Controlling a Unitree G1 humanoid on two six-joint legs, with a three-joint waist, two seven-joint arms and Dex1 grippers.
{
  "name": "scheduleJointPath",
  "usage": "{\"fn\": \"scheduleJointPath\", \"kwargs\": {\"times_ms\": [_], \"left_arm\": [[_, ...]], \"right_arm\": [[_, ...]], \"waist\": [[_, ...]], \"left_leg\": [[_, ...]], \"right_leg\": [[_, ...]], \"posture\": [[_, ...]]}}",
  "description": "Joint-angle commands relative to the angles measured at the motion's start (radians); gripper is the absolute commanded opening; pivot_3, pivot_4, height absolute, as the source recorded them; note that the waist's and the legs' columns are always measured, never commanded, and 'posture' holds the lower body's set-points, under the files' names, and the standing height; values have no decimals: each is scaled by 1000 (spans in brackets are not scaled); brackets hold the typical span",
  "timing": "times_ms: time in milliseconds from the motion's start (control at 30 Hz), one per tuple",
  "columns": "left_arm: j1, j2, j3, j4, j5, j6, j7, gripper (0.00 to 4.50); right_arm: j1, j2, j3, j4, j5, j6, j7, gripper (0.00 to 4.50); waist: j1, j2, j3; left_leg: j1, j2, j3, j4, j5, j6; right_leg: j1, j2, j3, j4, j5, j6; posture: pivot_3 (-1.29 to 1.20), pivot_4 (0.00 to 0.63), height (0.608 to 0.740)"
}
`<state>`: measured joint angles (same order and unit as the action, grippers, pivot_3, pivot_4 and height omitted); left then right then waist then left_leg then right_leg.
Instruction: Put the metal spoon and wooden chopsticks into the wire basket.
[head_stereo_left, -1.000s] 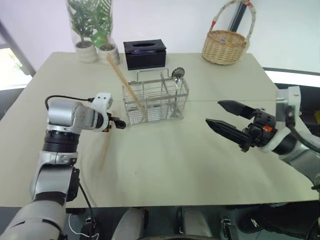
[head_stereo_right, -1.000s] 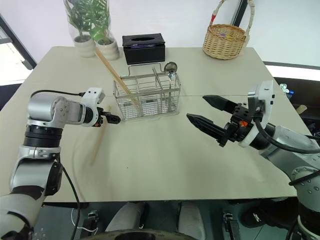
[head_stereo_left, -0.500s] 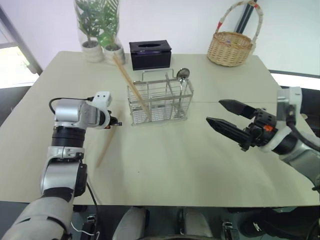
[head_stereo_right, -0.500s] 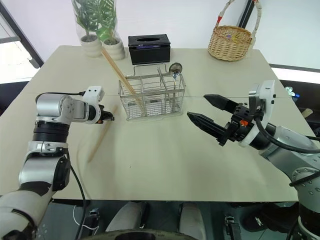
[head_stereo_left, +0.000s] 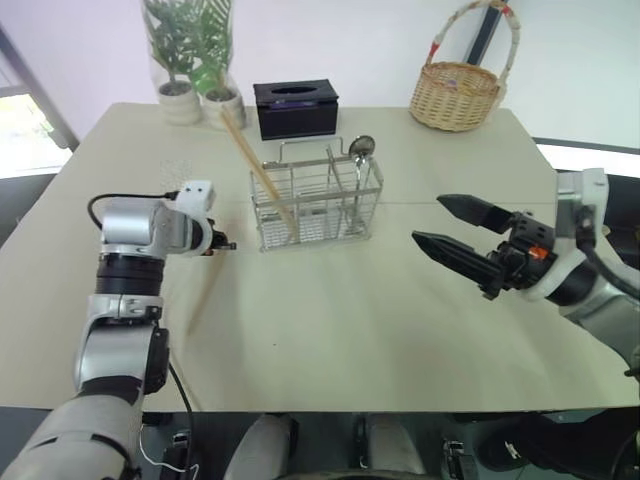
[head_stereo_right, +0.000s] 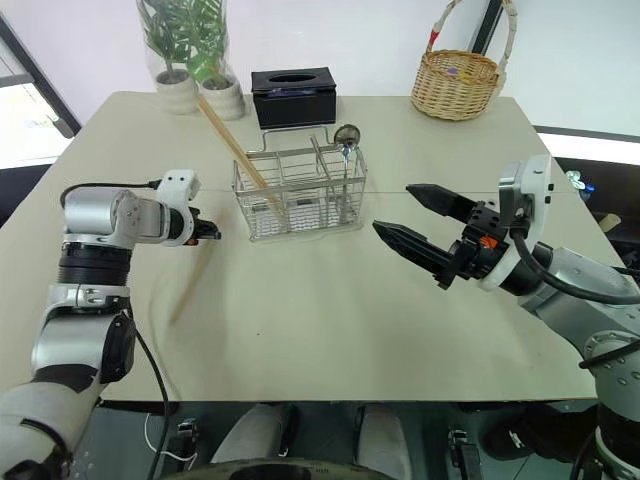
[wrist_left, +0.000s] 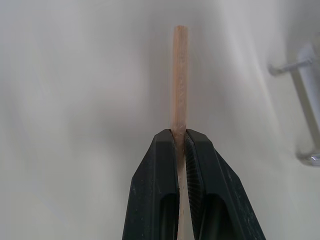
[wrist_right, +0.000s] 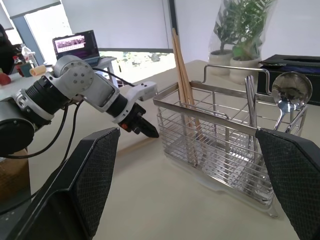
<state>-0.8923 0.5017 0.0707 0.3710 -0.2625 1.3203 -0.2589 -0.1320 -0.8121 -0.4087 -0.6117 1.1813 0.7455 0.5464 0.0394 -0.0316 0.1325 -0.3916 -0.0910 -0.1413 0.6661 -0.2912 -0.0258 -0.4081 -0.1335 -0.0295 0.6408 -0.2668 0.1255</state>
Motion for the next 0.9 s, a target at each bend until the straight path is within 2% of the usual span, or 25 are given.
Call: {"fn": "scheduleJointPath", "kwargs": {"times_ms": [33, 233, 367, 433, 633, 767, 900], "left_arm": [[-111, 47, 63, -28, 31, -178, 11, 20], [-279, 50, 202, 4, 8, -474, 58, 20], [-373, -3, 352, -24, -85, -724, 80, 20], [-409, -19, 387, -44, -127, -778, 78, 20], [-420, -109, 368, -170, -233, -752, 83, 20], [-331, -186, 286, -255, -241, -744, 61, 20], [-247, -246, 220, -263, -209, -790, 50, 20]], "right_arm": [[-33, -21, -17, 10, -2, -14, 16, 4500], [-70, -30, -6, 29, -2, -6, 25, 4500], [-75, -28, -2, 33, -4, -3, 26, 4500], [-72, -26, 1, 23, 0, 1, 20, 4500], [-57, -26, -12, 13, 8, 6, 9, 4500], [-32, -18, -25, -5, 10, 0, -4, 4500], [-8, -16, -39, -19, 17, -5, -15, 4500]], "waist": [[2, -1, 0], [1, 0, 0], [1, 0, 0], [1, 0, 0], [5, 0, 0], [1, 0, -1], [0, 0, -1]], "left_leg": [[0, 0, 0, 0, 0, 0], [0, 0, 0, 0, 0, 0], [-1, 0, 1, -1, 0, -1], [-1, 0, 1, -1, 0, -1], [0, 0, 1, 0, 0, 0], [1, -1, 1, 1, 0, 0], [1, 0, 1, 2, 1, 0]], "right_leg": [[0, 0, 0, 0, 0, 0], [2, -1, 0, -3, 0, 0], [2, 0, -1, -6, 0, 0], [2, 0, -1, -6, 0, 1], [4, 0, -1, -6, 1, 1], [5, 0, -1, -5, 1, 2], [4, 1, -1, -5, 2, 2]], "posture": [[0, 150, 650], [0, 150, 650], [0, 150, 650], [0, 150, 650], [0, 150, 650], [0, 150, 650], [0, 150, 650]]}}
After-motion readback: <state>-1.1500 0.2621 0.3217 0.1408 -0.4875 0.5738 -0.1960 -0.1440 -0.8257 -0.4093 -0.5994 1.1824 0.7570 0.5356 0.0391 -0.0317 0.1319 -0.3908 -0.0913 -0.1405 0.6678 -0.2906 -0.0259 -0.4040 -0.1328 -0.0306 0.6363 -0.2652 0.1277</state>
